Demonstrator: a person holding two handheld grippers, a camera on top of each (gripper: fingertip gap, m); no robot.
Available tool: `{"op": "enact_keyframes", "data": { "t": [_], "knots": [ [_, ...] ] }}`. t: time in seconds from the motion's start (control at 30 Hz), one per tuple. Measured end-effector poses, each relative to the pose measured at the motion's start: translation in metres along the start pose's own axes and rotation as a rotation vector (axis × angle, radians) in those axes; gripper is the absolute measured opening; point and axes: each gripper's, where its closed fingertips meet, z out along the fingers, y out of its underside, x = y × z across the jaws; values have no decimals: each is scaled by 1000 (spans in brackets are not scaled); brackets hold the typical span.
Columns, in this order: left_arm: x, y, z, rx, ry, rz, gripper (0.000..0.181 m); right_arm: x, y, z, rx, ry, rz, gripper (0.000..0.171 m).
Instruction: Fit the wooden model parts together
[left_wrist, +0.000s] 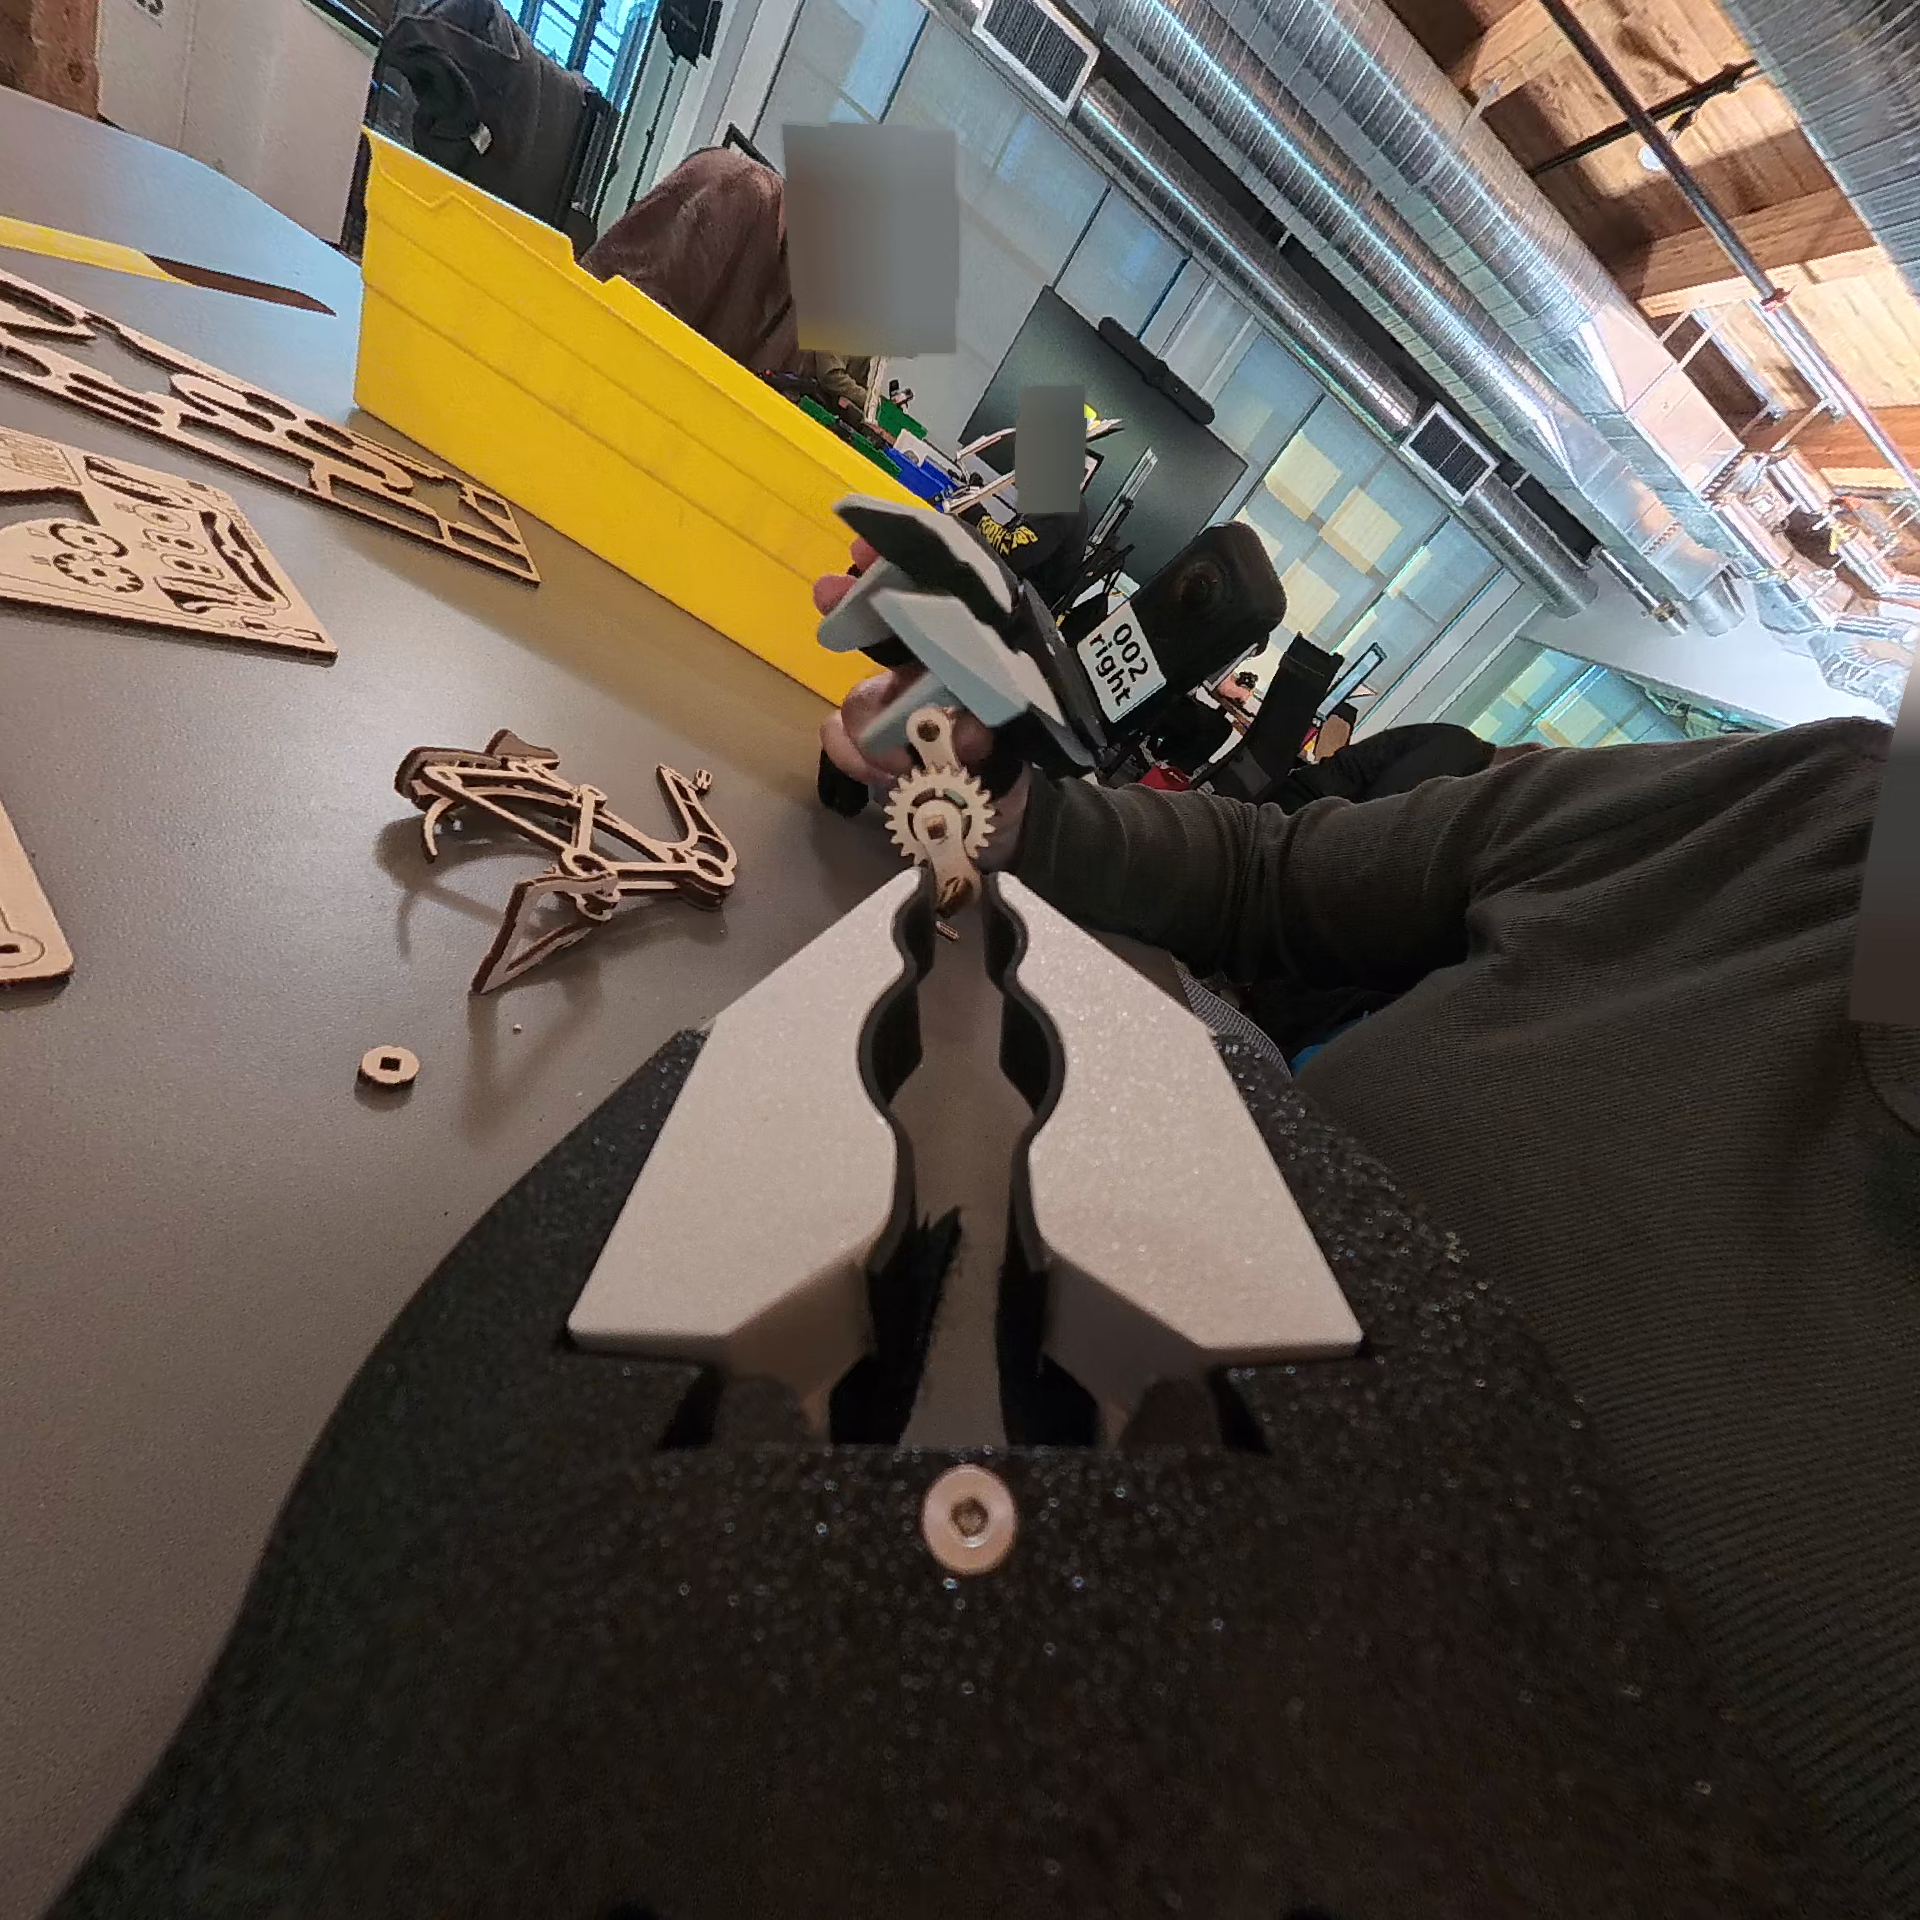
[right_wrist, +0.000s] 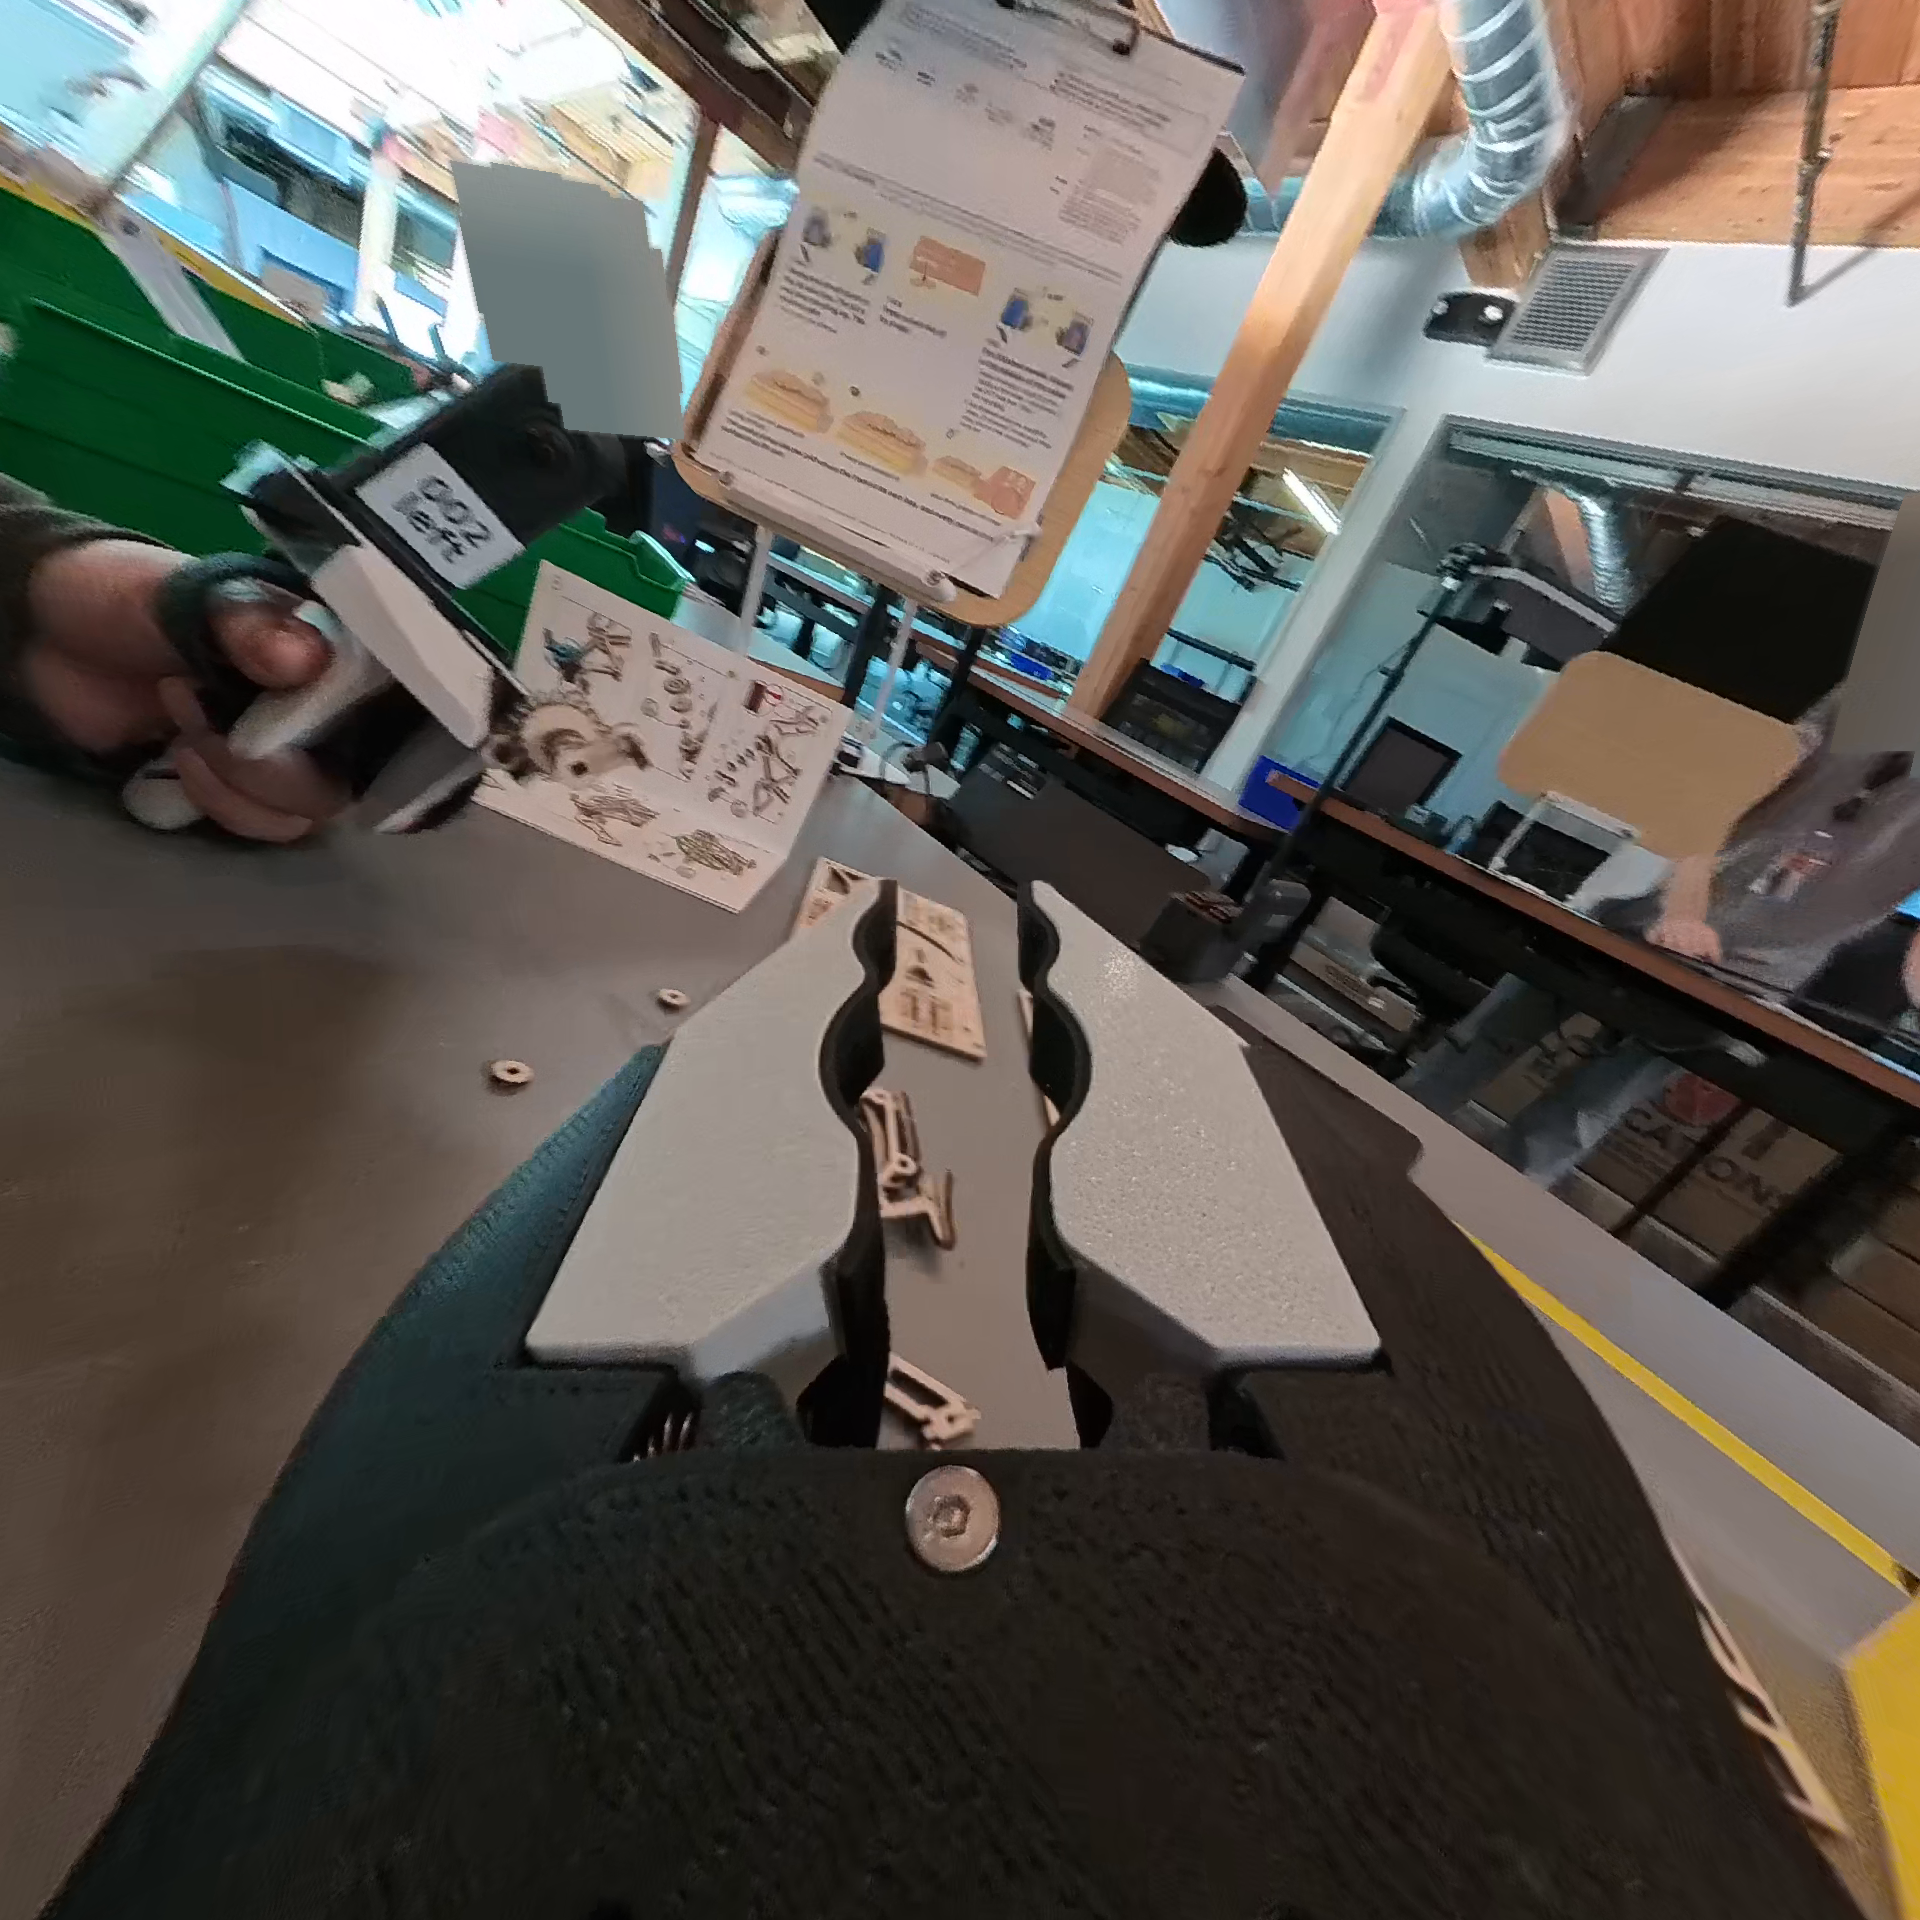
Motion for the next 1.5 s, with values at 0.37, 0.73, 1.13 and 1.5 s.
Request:
{"op": "enact_keyframes", "data": {
  "t": [0.37, 0.73, 1.13, 1.5],
  "knots": [
    [-19, -12, -10, 25, -344, 385, 6, 19, -100, 16, 193, 57, -251, 32],
    [-12, 18, 6, -214, -405, 988, 6, -94, -13, 19, -130, -365, -404, 38],
    [20, 29, 18, -145, -208, 1037, 6, -103, -23, -2, -59, -668, 369, 28],
    [25, 5, 11, -1, -121, 712, 6, -99, -29, 9, -52, -644, 665, 8]
  ]
}}
